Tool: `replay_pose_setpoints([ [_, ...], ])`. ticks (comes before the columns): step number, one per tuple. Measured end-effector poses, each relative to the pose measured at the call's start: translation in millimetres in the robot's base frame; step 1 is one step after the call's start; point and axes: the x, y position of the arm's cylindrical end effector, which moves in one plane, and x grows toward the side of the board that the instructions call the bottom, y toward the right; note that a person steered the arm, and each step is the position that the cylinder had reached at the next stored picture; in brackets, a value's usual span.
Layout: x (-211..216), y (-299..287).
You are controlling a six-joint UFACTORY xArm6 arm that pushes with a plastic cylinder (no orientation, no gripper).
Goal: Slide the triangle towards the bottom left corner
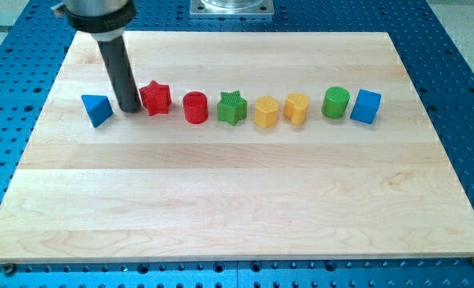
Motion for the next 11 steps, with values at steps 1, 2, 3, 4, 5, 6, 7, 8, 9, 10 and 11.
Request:
replay_pose_setpoints([
  [1,0.7,-40.6],
  [2,49.9,-43.3],
  [3,93.7,-43.3],
  [4,89.0,-3.6],
  [5,103.3,24.5],
  [6,113.3,-15.2],
  [7,113.4,-56.7],
  [8,153.1,-59.1],
  [9,189.7,-59.1],
  [10,179.1,-50.1],
  [11,134.0,14.3],
])
